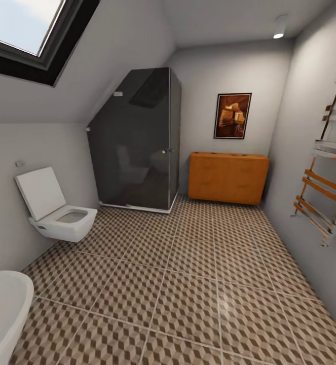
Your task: Take the four mousetraps from the cabinet in the bathroom and place them on the bathroom floor. Make sure all four end up on the same floor surface, and ensure that at least two of them are either under or directly next to the same bathroom sink.
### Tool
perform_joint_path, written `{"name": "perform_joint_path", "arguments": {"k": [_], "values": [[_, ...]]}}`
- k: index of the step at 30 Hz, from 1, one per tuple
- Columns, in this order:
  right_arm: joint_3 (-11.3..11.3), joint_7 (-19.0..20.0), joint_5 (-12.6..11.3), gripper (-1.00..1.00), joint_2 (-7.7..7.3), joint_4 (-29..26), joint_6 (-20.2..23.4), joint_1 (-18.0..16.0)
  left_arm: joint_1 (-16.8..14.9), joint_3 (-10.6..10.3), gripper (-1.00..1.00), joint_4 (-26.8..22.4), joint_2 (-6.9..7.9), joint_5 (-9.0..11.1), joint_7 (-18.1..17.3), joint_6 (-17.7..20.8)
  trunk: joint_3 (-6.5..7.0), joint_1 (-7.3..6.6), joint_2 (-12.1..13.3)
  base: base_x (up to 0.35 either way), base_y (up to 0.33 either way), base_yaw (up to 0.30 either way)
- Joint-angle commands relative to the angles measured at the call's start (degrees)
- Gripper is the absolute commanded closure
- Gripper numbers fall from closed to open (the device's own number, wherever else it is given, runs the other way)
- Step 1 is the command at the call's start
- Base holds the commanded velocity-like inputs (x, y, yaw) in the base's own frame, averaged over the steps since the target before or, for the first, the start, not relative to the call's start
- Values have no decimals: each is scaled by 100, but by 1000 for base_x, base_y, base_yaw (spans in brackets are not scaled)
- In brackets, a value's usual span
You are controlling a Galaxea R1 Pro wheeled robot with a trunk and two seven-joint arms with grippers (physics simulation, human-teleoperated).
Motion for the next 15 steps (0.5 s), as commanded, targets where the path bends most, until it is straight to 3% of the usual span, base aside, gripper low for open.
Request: {"name": "perform_joint_path", "arguments": {"k": [1, 11, 15], "values": [[-2, -1, -6, -100, -1, 1, -20, 0, -1, 16, -100, -2, -1, 3, -1, -4, -4, 3, -2, 322, 0, -1], [-2, -1, -6, -100, 7, 1, -20, 0, -1, 26, -100, -2, -1, 6, 1, -2, -4, 3, -2, 322, 0, -4], [-4, -1, -6, -100, 9, 1, -20, 0, -1, 26, -100, -2, -1, 10, 0, 0, -4, 3, -2, 322, 0, -103]]}}
